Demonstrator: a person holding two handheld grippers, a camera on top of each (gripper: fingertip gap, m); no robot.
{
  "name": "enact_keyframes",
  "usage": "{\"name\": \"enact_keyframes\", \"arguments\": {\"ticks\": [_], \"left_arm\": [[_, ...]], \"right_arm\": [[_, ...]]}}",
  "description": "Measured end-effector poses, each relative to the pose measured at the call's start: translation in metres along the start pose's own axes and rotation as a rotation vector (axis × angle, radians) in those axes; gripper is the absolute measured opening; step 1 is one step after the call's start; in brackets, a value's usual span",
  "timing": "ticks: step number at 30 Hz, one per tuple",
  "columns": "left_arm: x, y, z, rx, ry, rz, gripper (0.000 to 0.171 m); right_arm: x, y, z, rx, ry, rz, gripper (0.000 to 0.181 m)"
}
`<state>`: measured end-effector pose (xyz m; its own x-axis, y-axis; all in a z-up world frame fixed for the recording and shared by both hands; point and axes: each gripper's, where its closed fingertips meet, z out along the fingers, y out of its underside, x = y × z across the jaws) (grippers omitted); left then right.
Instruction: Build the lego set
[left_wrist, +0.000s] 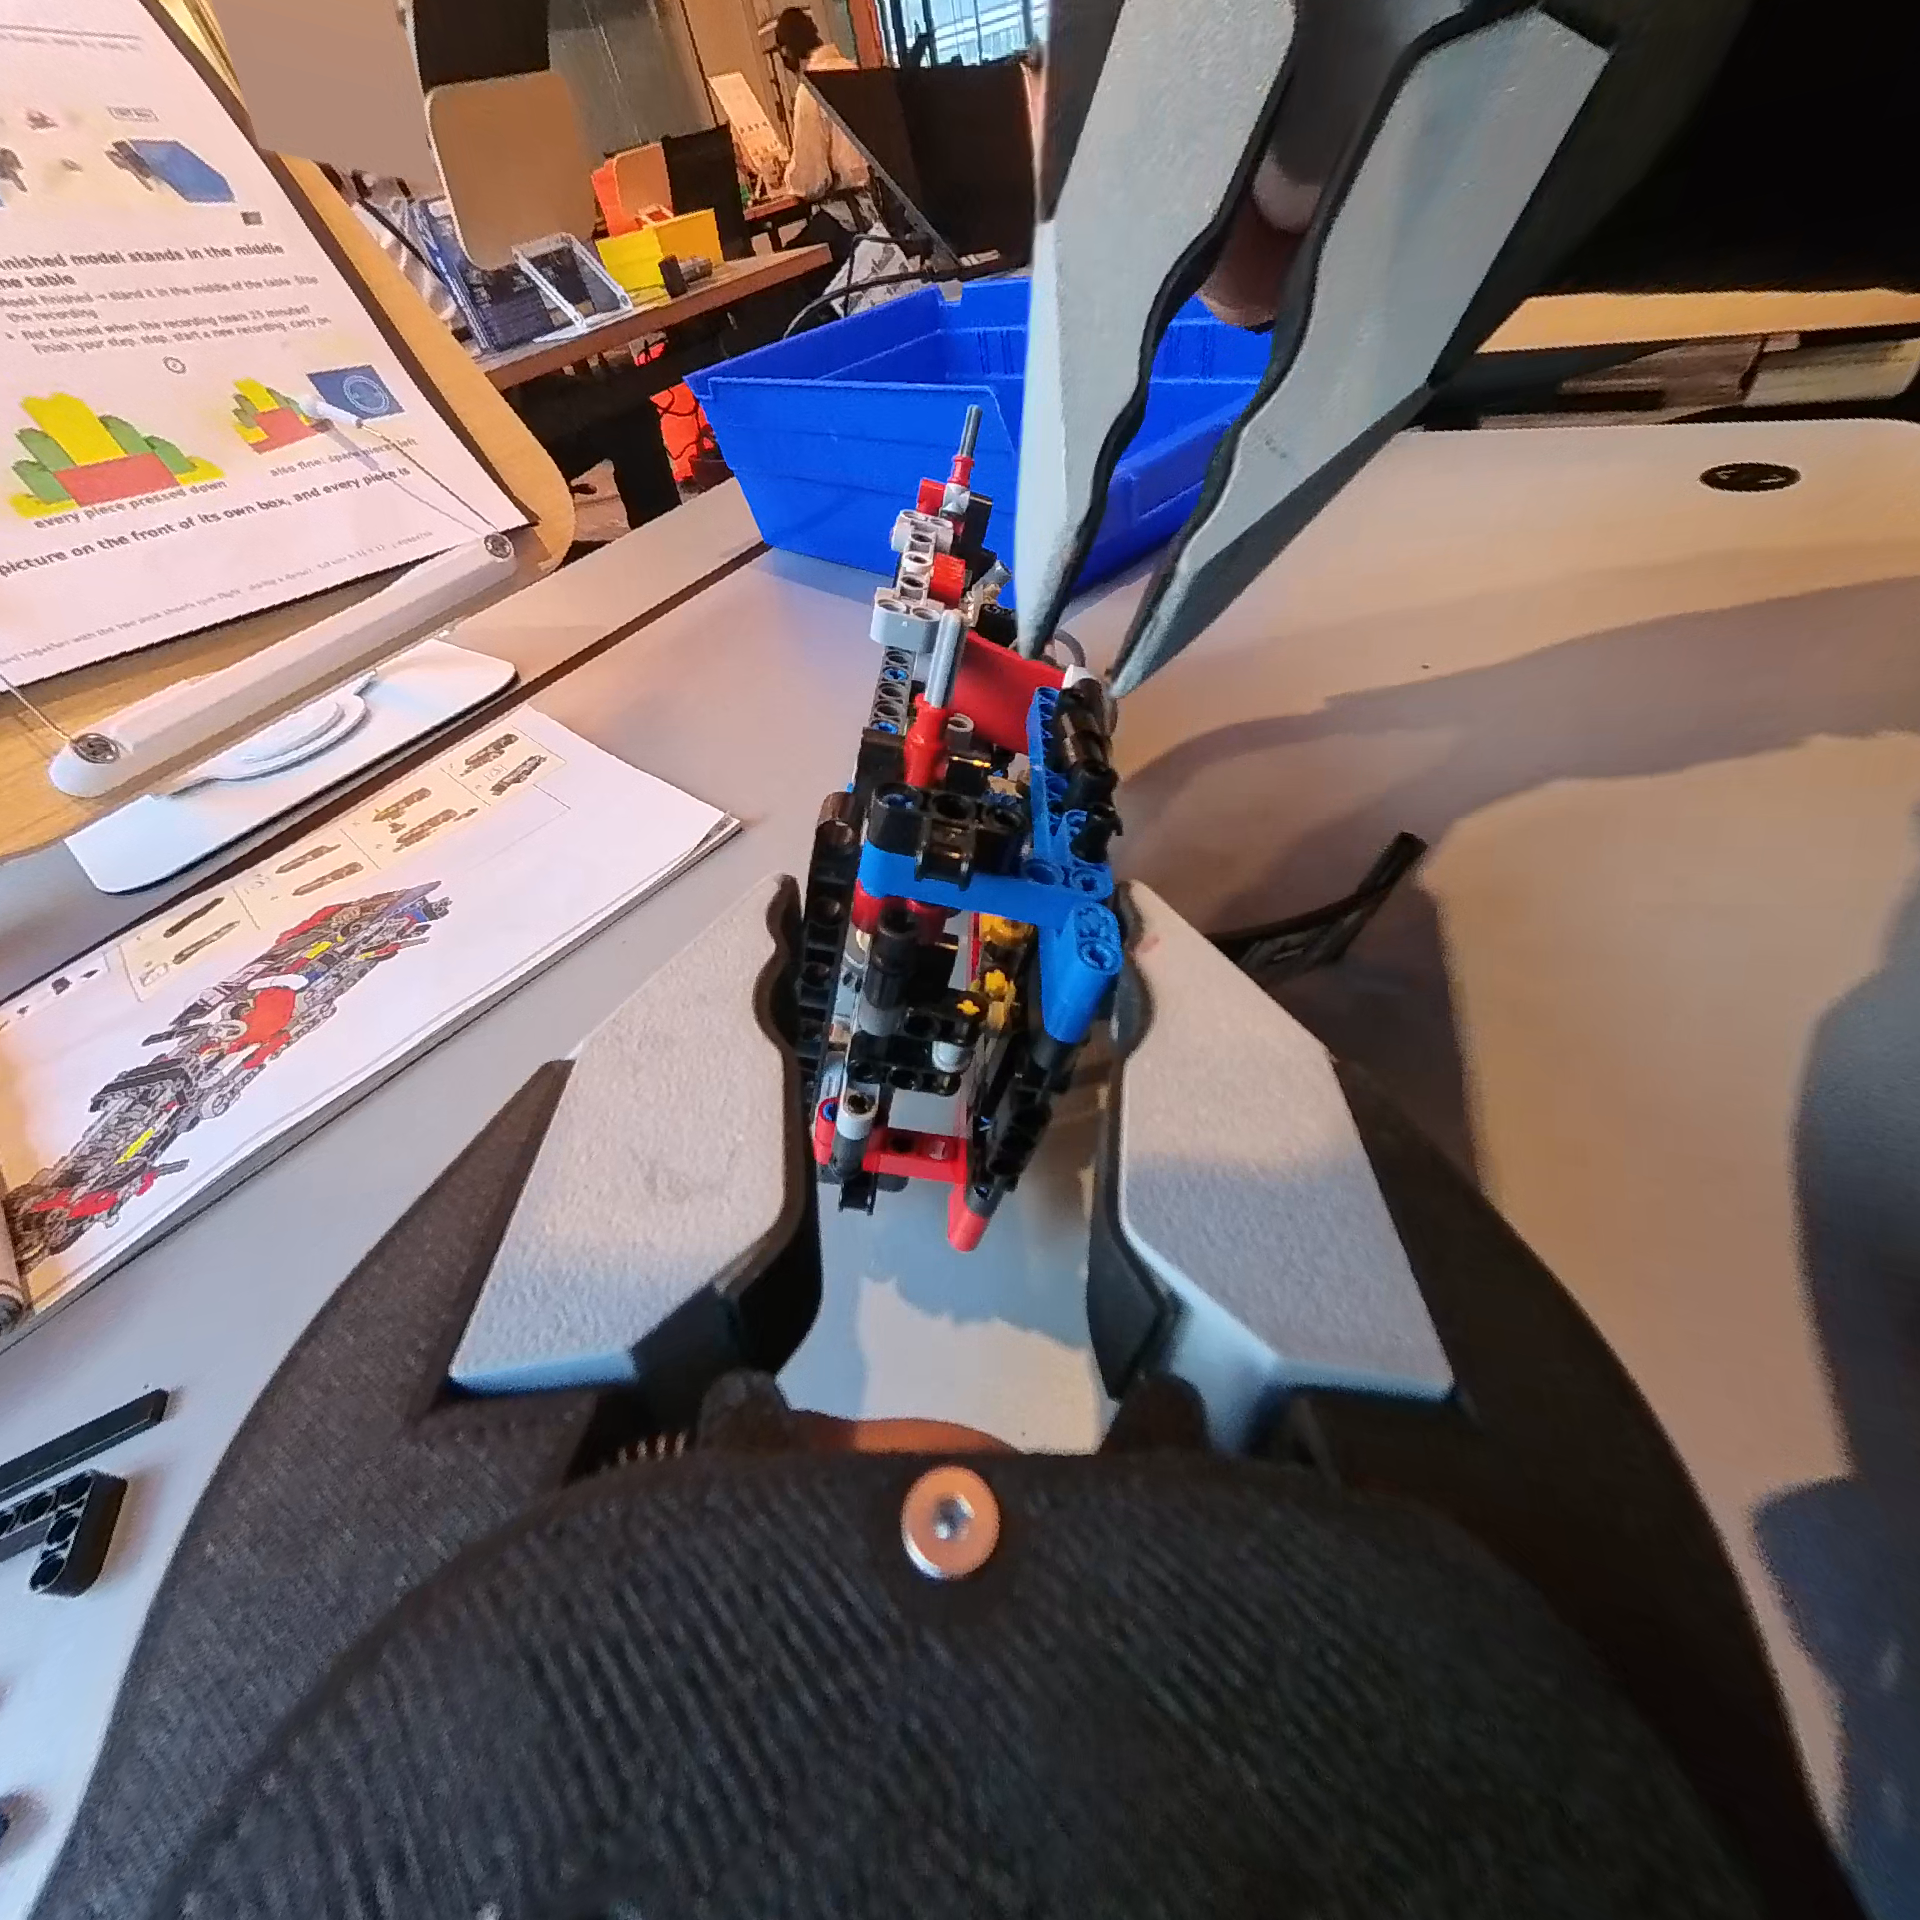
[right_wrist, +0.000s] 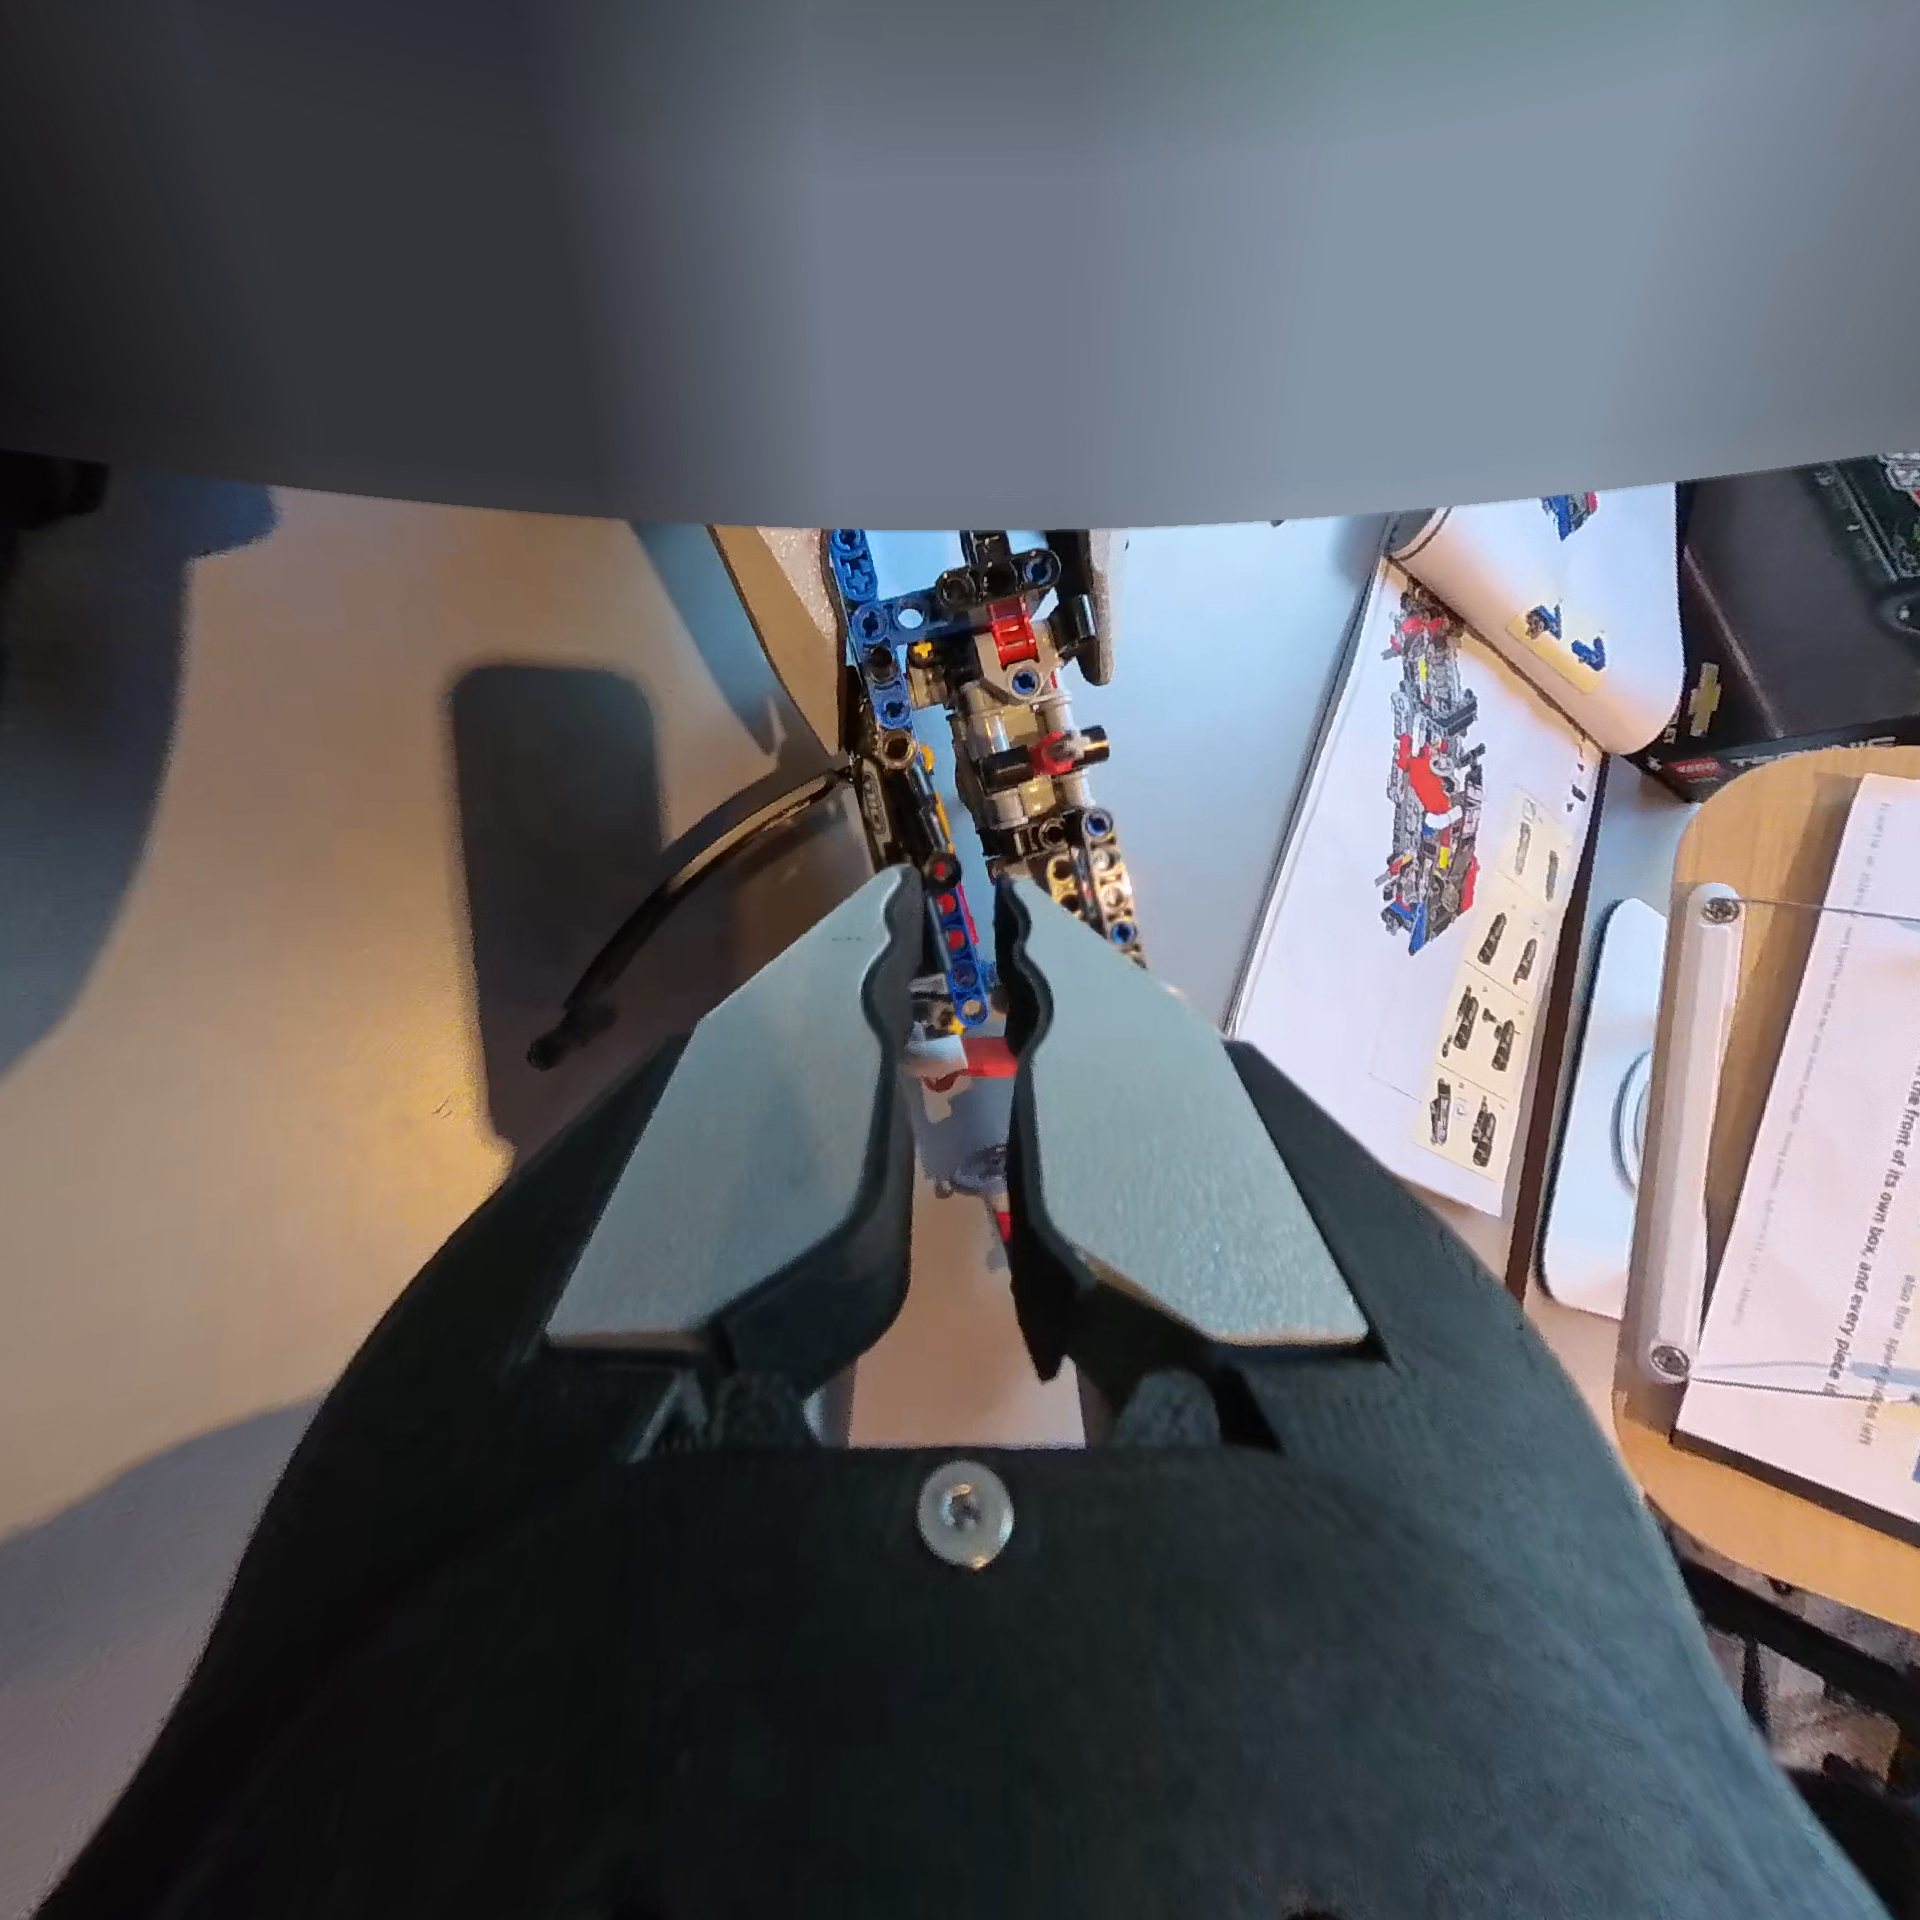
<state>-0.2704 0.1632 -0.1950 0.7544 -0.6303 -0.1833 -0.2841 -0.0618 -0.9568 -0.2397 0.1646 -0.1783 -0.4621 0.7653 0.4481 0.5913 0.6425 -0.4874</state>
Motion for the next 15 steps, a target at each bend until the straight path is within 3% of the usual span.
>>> {"name": "enact_keyframes", "arguments": {"ticks": [8, 15], "left_arm": [[0.000, 0.000, 0.000, 0.000, 0.013, -0.005, 0.056], [-0.002, 0.003, 0.000, -0.012, 0.016, -0.014, 0.056]], "right_arm": [[-0.003, 0.002, 0.008, -0.056, -0.042, -0.118, 0.004], [-0.003, 0.005, 0.011, -0.175, 0.082, -0.357, 0.002]]}}
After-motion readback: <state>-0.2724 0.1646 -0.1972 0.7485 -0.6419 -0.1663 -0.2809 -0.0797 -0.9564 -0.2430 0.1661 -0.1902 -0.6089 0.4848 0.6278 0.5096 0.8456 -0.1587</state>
